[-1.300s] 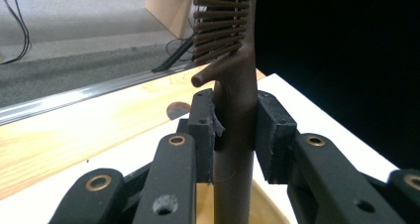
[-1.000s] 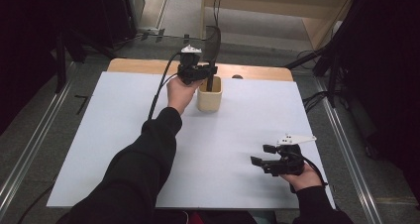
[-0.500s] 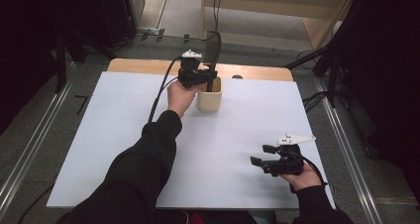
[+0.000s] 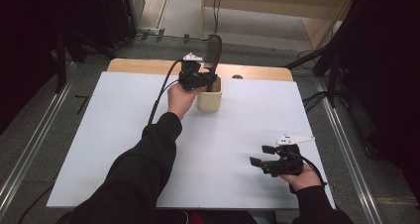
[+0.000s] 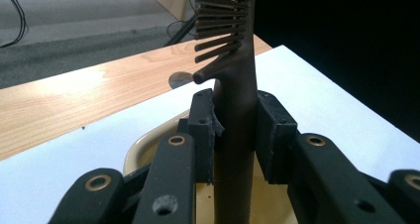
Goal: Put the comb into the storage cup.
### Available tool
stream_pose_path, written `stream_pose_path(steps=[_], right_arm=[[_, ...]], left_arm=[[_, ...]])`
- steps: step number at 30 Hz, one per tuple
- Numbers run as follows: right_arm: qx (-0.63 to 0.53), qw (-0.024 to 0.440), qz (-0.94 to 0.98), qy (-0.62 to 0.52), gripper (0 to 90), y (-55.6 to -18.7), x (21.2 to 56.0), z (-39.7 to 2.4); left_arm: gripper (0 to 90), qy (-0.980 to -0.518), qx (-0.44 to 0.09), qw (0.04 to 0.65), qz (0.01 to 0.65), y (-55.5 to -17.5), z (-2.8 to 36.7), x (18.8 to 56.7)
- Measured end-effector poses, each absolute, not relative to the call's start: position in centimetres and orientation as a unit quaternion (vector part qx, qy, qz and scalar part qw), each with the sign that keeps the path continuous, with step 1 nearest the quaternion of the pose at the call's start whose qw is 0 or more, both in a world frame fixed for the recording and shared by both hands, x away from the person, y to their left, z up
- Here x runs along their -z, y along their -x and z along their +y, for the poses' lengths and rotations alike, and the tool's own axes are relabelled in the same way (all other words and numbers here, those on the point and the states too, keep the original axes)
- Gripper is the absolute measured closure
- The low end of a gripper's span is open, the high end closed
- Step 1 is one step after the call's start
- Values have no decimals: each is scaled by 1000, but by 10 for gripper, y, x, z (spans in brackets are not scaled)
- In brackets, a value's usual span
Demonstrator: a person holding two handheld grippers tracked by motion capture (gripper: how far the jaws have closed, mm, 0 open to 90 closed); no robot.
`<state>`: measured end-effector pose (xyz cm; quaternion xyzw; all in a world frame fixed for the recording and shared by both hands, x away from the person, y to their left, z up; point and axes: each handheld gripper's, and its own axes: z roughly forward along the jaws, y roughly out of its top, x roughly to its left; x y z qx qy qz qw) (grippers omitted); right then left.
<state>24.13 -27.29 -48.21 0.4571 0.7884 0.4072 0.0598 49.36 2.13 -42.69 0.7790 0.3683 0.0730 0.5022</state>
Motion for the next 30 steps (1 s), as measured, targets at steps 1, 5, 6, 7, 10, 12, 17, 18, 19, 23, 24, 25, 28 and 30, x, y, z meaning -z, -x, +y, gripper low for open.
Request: stream_pose_path(steps=[1, 5, 6, 7, 10, 12, 17, 18, 19, 23, 24, 25, 28, 30], right_arm=[[-407, 61, 788, -458, 238, -241, 482, -273], [-411, 65, 787, -456, 238, -241, 481, -273], [-410, 64, 788, -455, 237, -241, 481, -273], [-409, 63, 788, -455, 237, -241, 481, -273], [-409, 62, 788, -455, 237, -241, 481, -273], [-408, 61, 789, -455, 237, -241, 482, -272], [-407, 62, 789, -455, 237, -241, 481, -273], [-407, 63, 789, -456, 237, -241, 481, -273], [-407, 64, 789, -457, 237, -241, 481, -273], [-406, 62, 789, -456, 237, -241, 481, -273], [-407, 62, 789, -457, 237, -241, 481, -272], [-407, 62, 789, -456, 237, -241, 481, -272], [-405, 62, 790, -457, 237, -241, 481, -272], [-404, 62, 790, -457, 237, -241, 481, -272]], left_arm=[[722, -779, -73, 502, 368, -494, 21, 427], [722, -779, -73, 500, 370, -493, 22, 429], [722, -779, -73, 500, 370, -493, 22, 429], [722, -780, -72, 499, 369, -493, 22, 429], [722, -783, -68, 497, 367, -493, 23, 431], [717, -783, -67, 498, 366, -493, 23, 431], [463, -774, -78, 513, 363, -491, 30, 421], [412, -772, -78, 515, 365, -492, 34, 419], [398, -772, -78, 515, 365, -492, 34, 419], [348, -765, -58, 520, 376, -494, 47, 413], [347, -764, -50, 519, 379, -493, 51, 411], [346, -765, -49, 518, 379, -493, 53, 410], [346, -767, -43, 514, 381, -491, 58, 410], [346, -767, -40, 514, 382, -491, 59, 410]])
